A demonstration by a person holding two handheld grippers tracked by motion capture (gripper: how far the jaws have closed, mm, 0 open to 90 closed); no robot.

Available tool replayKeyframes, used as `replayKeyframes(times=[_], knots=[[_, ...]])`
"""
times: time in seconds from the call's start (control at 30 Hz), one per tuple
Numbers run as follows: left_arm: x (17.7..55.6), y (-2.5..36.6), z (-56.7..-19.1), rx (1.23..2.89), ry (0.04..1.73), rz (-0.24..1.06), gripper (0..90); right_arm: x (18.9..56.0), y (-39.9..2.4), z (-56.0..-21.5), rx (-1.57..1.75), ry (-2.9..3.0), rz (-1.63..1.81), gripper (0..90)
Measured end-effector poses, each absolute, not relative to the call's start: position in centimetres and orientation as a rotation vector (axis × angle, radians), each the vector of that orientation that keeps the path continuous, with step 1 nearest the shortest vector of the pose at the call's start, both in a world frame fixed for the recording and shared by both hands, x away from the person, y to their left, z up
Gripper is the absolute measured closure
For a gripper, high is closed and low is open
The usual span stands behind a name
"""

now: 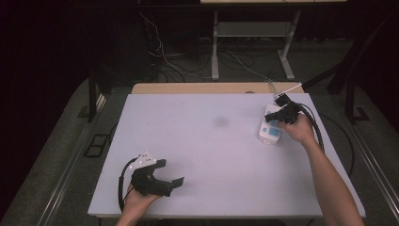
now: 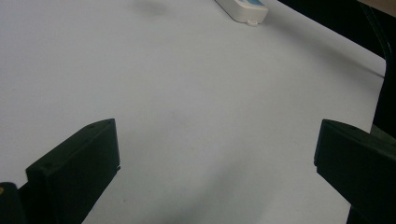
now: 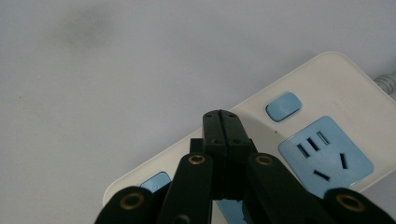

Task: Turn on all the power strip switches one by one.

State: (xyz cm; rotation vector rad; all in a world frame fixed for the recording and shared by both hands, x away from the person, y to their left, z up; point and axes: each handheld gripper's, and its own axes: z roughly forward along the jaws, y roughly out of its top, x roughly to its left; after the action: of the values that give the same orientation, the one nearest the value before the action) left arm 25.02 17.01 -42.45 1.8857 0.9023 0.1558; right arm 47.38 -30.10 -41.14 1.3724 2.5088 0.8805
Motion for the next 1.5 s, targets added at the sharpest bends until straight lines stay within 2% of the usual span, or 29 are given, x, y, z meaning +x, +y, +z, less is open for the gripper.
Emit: replayKeyframes(times=[0.37,1.5], knots=[[24.91,16.89,-42.48,1.898,0.899,0.166,0.0,46.78,-30.84,-41.91,1.386,2.454,0.988,90.0],[25.27,17.00,-42.63,1.890,0.911,0.156,0.0,46.96,-30.79,-41.30,1.383,2.450,0.938,90.0]])
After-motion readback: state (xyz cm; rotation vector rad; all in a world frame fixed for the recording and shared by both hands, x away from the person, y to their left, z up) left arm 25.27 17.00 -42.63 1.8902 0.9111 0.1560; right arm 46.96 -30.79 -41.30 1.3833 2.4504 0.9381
